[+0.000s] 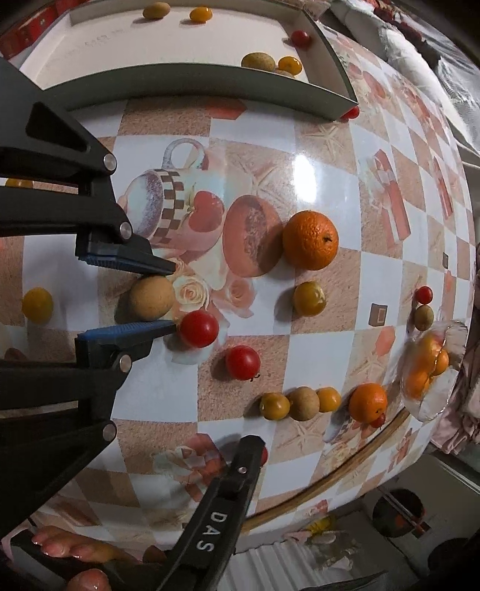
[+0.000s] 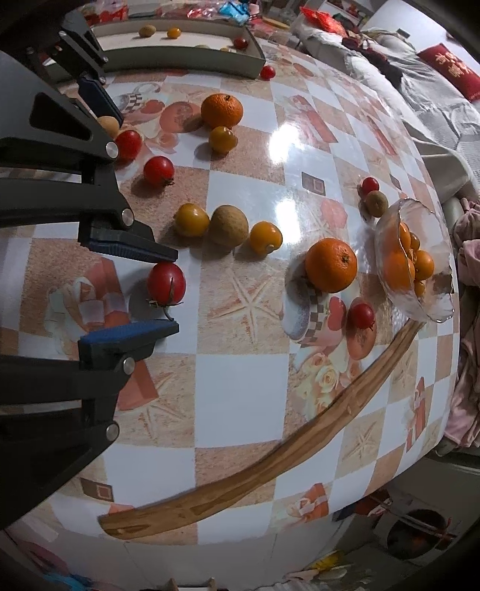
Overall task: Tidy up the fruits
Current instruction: 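Grasp a brown round fruit with the left gripper while the right grasps a red tomato, then carry both fruits into the white tray and open both grippers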
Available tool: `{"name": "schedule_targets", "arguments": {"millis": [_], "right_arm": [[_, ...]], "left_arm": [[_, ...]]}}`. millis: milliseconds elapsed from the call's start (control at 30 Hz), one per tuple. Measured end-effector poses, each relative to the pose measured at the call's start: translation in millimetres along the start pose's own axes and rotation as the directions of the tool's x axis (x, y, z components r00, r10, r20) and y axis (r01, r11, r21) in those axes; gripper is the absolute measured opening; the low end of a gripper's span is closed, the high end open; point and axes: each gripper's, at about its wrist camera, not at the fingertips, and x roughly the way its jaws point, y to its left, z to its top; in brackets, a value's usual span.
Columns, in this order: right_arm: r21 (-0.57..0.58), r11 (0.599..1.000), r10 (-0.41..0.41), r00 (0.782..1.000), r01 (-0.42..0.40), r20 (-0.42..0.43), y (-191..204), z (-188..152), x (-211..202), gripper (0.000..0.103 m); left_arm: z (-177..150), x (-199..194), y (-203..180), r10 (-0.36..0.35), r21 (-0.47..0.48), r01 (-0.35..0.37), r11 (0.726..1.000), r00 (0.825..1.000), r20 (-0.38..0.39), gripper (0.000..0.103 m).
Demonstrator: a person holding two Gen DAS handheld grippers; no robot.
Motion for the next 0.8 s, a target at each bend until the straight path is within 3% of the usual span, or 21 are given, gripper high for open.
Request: {"name": "schedule_targets", "arguments": {"millis": [433, 800], "right_arm": [[0.046, 0.999, 0.029, 0.999, -0.028, -0.021, 4, -15, -11, 0.034], [0.016, 0.999, 0.034, 0.999, -0.034, -0.026, 26, -18, -19, 0.034]], "left_arm": [[-6, -16, 18, -0.026, 0.025, 0.026, 0.999, 1.000, 0.002, 0.026], [-1, -30, 34, -0.034, 0.015, 0.034, 0.999, 0.999, 0.020, 0.026]]}}
